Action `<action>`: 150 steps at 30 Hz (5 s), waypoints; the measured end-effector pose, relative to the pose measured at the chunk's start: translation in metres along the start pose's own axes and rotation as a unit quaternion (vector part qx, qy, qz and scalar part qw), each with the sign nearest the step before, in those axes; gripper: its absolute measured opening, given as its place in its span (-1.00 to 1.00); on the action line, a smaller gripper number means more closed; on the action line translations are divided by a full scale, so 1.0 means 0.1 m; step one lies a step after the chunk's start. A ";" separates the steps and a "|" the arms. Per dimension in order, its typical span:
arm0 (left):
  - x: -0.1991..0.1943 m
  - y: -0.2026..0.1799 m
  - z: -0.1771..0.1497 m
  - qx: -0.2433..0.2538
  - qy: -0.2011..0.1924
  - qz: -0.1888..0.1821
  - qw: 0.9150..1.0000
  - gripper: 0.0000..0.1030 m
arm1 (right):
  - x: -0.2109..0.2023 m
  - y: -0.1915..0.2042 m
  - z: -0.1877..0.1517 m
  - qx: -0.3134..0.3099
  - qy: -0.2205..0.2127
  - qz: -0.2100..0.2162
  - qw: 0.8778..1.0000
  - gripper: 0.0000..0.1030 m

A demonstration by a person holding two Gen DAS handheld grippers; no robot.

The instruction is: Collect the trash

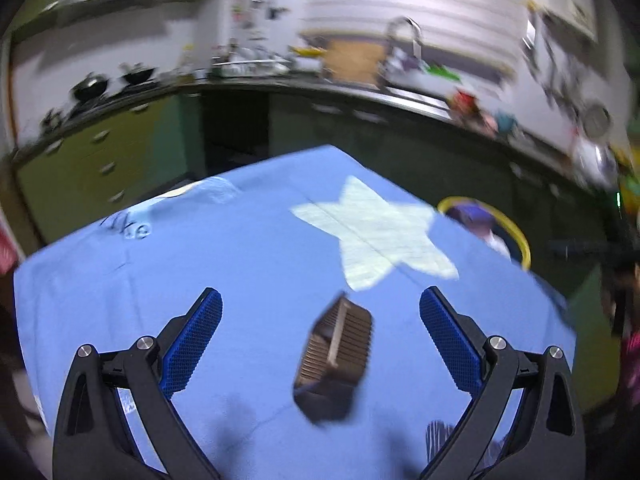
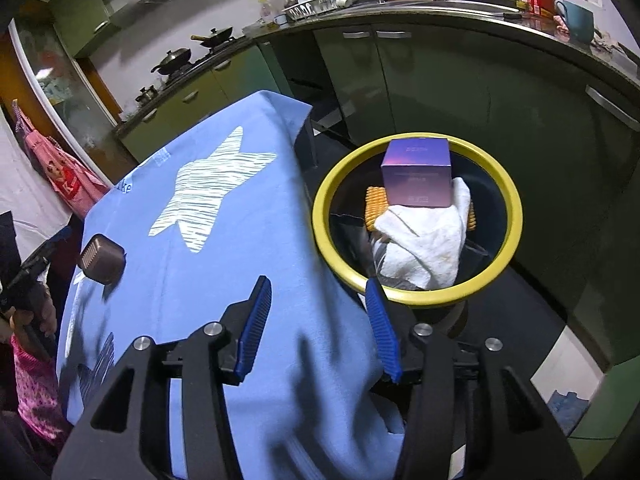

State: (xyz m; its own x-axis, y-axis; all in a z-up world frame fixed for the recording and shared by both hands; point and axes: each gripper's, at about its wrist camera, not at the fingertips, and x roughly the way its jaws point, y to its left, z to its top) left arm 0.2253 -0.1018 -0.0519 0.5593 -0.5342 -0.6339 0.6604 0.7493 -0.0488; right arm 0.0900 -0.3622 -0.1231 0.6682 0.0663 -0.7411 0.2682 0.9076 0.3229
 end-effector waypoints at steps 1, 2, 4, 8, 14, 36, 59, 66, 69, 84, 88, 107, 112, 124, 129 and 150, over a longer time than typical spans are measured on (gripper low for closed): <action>0.03 -0.06 -0.01 0.017 0.007 0.003 1.000 0.90 | 0.00 0.01 0.00 0.000 -0.001 0.003 1.000 -0.08; 0.05 -0.11 -0.02 0.031 0.013 0.003 0.999 0.90 | 0.00 0.01 -0.01 -0.001 0.000 0.005 1.000 -0.06; 0.09 -0.15 -0.03 0.047 0.023 0.004 0.999 0.89 | 0.01 0.01 -0.02 -0.002 0.001 0.007 1.000 -0.06; 0.22 -0.19 -0.08 0.073 0.050 0.011 0.996 0.65 | 0.03 0.04 -0.03 -0.004 0.003 0.012 1.000 -0.04; 0.45 -0.22 -0.17 0.092 0.084 0.012 0.992 0.32 | 0.08 0.04 -0.04 -0.004 0.009 0.016 1.000 -0.02; 0.48 -0.30 -0.19 0.089 0.095 0.015 0.991 -0.62 | 0.12 0.10 -0.05 -0.015 0.012 0.022 1.000 0.03; 1.10 -2.45 0.95 0.230 0.086 -0.177 0.953 -0.62 | -0.59 -0.80 -0.20 0.046 -0.047 -0.043 0.997 0.04; 1.92 -3.30 1.15 0.275 0.132 -0.202 0.931 -0.62 | -0.67 -1.17 -0.33 0.081 -0.049 -0.057 0.994 0.04; 2.26 -3.50 1.16 0.288 0.154 -0.190 0.926 -0.62 | -0.66 -1.28 -0.36 0.091 -0.049 -0.059 0.993 0.04; 2.47 -3.30 1.18 0.239 0.168 -0.165 0.942 0.29 | -0.64 -1.21 -0.35 0.083 -0.049 -0.045 0.994 0.04; 2.00 -2.96 1.22 0.199 0.137 -0.163 0.957 0.48 | -0.65 -1.12 -0.33 0.074 -0.052 -0.038 0.995 0.10; -1.03 -0.85 0.08 -0.135 -0.028 0.178 0.974 0.91 | -0.86 0.36 -0.28 -0.104 -0.074 -0.053 0.990 0.87; -1.49 -0.64 -0.37 -0.176 -0.023 0.222 0.959 0.91 | -1.07 0.63 -0.32 -0.119 -0.107 -0.069 0.985 0.87; -2.19 -0.80 -0.65 -0.191 -0.081 0.226 0.952 0.91 | -1.57 0.90 -0.58 -0.122 -0.167 -0.070 0.976 0.87; -2.24 -0.94 -0.63 -0.179 -0.086 0.214 0.956 0.91 | -1.63 0.94 -0.67 -0.123 -0.170 -0.074 0.975 0.88; -2.16 -1.07 -0.53 -0.165 -0.080 0.214 0.959 0.91 | -1.57 0.95 -0.68 -0.120 -0.171 -0.075 0.975 0.88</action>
State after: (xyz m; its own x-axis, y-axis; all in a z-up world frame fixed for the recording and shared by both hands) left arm 0.0071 -0.0452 0.0491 0.8310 -0.1844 -0.5248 0.1737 0.9823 -0.0702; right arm -0.0368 -0.2581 -0.0167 0.8369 -0.1790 -0.5173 0.2379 0.9700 0.0491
